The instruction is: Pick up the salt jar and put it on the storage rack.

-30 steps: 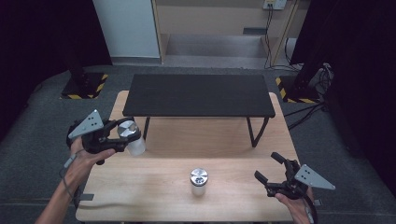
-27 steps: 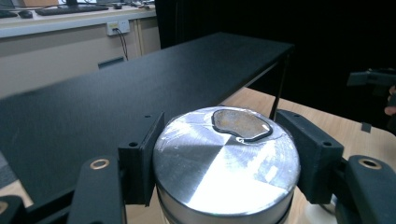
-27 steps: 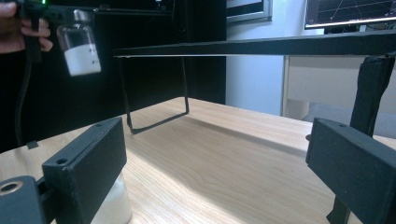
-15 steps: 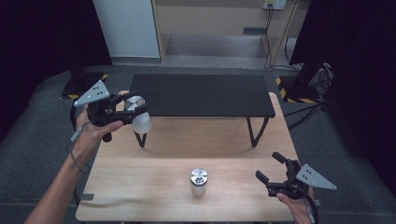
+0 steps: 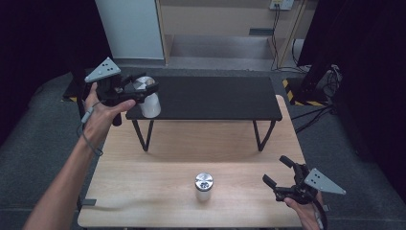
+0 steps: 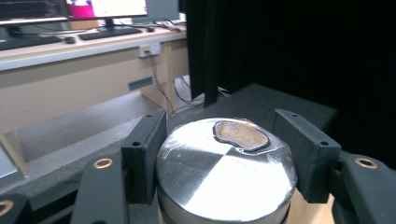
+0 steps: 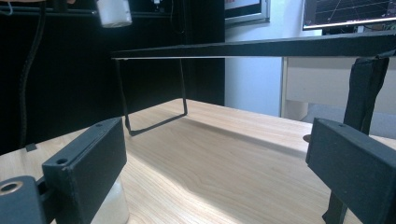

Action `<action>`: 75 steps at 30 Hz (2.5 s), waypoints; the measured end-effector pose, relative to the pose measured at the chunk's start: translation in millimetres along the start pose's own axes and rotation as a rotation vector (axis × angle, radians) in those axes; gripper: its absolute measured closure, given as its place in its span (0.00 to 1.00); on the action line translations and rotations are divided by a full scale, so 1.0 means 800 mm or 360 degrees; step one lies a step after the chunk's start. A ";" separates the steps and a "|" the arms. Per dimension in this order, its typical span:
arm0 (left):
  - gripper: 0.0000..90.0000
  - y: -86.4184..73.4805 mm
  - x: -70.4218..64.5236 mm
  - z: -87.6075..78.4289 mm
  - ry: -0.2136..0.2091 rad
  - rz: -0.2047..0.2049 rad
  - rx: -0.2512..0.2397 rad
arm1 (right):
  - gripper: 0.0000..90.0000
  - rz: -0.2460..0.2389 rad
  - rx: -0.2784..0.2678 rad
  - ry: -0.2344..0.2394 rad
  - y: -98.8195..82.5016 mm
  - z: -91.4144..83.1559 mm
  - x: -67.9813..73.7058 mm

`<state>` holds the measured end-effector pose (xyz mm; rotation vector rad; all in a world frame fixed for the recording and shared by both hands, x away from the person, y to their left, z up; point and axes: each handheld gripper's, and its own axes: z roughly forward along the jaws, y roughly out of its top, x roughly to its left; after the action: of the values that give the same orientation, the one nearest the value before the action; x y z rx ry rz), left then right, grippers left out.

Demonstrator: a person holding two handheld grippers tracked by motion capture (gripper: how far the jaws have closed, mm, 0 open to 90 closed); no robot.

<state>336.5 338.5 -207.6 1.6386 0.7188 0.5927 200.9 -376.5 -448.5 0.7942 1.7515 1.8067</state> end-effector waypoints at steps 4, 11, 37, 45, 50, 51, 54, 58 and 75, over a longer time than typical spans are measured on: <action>0.40 0.004 -0.004 0.012 0.0115 -0.0028 -0.0015 | 0.06 0.0000 -0.0001 -0.0001 0.000 -0.001 -0.001; 0.40 0.006 -0.009 0.033 0.0293 -0.0057 -0.0015 | 0.06 0.0004 -0.0002 -0.0003 0.000 -0.001 -0.002; 0.39 -0.037 0.001 0.071 0.0359 -0.0099 0.0051 | 0.06 0.0006 -0.0006 -0.0001 -0.001 -0.002 -0.004; 0.39 -0.049 -0.001 0.074 0.0361 -0.0085 0.0008 | 0.06 0.0007 -0.0005 0.0002 -0.001 -0.003 -0.004; 0.22 -0.053 0.006 0.073 0.0298 -0.0131 -0.0036 | 0.06 0.0003 -0.0014 0.0006 0.000 -0.003 -0.003; 0.16 -0.053 0.006 0.071 0.0296 -0.0139 -0.0057 | 0.06 0.0005 -0.0014 0.0005 0.000 -0.004 -0.003; 0.10 -0.055 0.004 0.062 0.0311 -0.0142 -0.0128 | 0.06 0.0004 -0.0018 0.0003 0.000 -0.004 -0.003; 0.09 -0.050 0.009 0.042 0.0289 -0.0127 -0.0163 | 0.06 0.0002 -0.0019 0.0007 0.001 -0.004 -0.003; 0.08 -0.057 0.010 -0.042 0.0036 -0.0055 -0.0187 | 0.06 -0.0009 -0.0010 0.0021 0.002 -0.001 0.000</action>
<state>311.7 372.0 -246.6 1.5103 0.7141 0.6182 200.2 -377.0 -447.1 0.7754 1.7539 1.8171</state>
